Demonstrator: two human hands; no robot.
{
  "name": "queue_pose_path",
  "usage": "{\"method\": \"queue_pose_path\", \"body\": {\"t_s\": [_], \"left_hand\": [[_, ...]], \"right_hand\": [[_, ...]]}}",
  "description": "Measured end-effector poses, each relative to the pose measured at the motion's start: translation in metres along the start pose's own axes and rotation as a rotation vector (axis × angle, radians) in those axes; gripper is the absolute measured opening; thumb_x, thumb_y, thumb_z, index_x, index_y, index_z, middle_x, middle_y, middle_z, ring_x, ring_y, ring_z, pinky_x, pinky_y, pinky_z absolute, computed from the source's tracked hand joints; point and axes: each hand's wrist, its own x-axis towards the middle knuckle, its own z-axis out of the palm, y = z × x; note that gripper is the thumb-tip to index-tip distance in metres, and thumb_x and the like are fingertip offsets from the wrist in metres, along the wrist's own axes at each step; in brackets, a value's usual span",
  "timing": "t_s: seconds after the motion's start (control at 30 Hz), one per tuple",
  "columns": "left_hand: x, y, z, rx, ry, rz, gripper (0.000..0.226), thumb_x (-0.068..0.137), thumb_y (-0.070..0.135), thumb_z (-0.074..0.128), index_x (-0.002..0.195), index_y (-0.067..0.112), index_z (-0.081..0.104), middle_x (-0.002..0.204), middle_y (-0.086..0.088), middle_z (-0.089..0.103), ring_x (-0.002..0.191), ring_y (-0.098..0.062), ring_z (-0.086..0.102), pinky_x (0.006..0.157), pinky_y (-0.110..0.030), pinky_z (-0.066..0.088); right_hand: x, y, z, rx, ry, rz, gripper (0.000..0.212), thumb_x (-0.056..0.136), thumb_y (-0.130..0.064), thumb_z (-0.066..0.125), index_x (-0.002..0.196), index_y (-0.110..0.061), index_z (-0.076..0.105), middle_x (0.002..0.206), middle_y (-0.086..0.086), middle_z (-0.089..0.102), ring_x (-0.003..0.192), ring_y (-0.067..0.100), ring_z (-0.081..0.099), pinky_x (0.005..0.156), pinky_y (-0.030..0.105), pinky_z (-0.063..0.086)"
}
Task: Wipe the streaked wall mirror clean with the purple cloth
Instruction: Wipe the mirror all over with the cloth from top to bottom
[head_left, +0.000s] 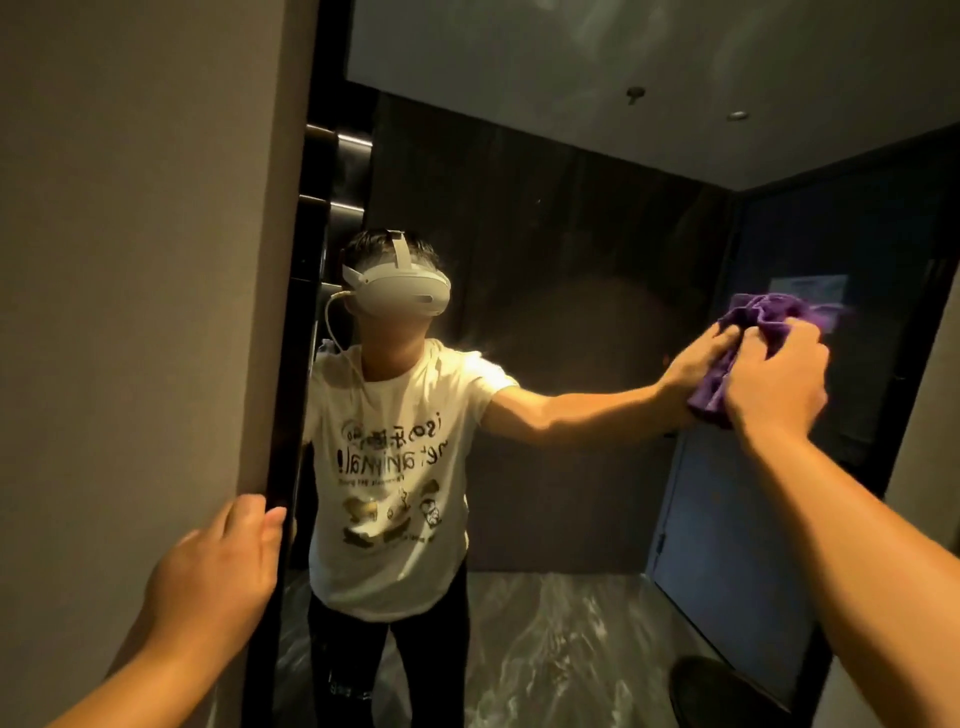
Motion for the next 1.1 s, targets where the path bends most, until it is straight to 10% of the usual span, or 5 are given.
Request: {"method": "queue_pose_path", "body": {"t_s": [0.37,0.63,0.87,1.0,1.1], "left_hand": [[0.001,0.005,-0.012,0.109,-0.044,0.0,0.015,0.094,0.029,0.037,0.083,0.02,0.04,0.069,-0.012,0.061,0.051,-0.037,0.059,0.045,-0.028,0.037],[0.075,0.034,-0.054,0.009,0.177,-0.038,0.038,0.101,0.043,0.033,0.096,0.009,0.05,0.081,-0.016,0.067,0.063,-0.043,0.061,0.051,-0.038,0.043],[0.083,0.034,-0.033,0.131,0.296,0.085,0.041,0.097,0.042,0.033,0.085,0.006,0.047,0.056,-0.013,0.053,0.036,-0.029,0.048,0.04,-0.024,0.031],[0.08,0.036,-0.026,0.131,0.385,-0.005,0.041,0.095,0.041,0.035,0.097,0.004,0.053,0.088,-0.018,0.058,0.073,-0.036,0.057,0.061,-0.043,0.043],[0.082,0.033,-0.018,0.133,0.46,0.003,0.043,0.094,0.041,0.041,0.108,0.002,0.055,0.115,-0.02,0.056,0.103,-0.04,0.052,0.079,-0.05,0.04]], "right_hand": [[-0.194,-0.148,0.055,0.096,-0.387,-1.042,0.024,0.086,-0.026,0.071,0.107,-0.019,0.062,0.094,0.006,0.056,0.056,0.028,0.055,0.043,0.029,0.041],[0.001,-0.125,0.024,0.008,-0.009,-0.253,0.031,0.095,-0.034,0.045,0.122,-0.017,0.047,0.123,0.016,0.045,0.1,0.044,0.057,0.084,0.044,0.044],[-0.135,-0.193,0.066,0.025,-0.149,-0.897,0.026,0.09,-0.037,0.056,0.109,-0.02,0.061,0.099,0.01,0.056,0.06,0.033,0.058,0.048,0.035,0.048],[-0.159,-0.184,0.063,0.027,-0.304,-1.219,0.018,0.086,-0.027,0.068,0.098,-0.016,0.064,0.09,0.009,0.057,0.054,0.029,0.054,0.042,0.029,0.037],[-0.105,-0.158,0.039,0.0,-0.317,-1.079,0.017,0.091,-0.036,0.062,0.104,-0.025,0.06,0.106,0.006,0.055,0.074,0.031,0.062,0.056,0.033,0.049]]}}
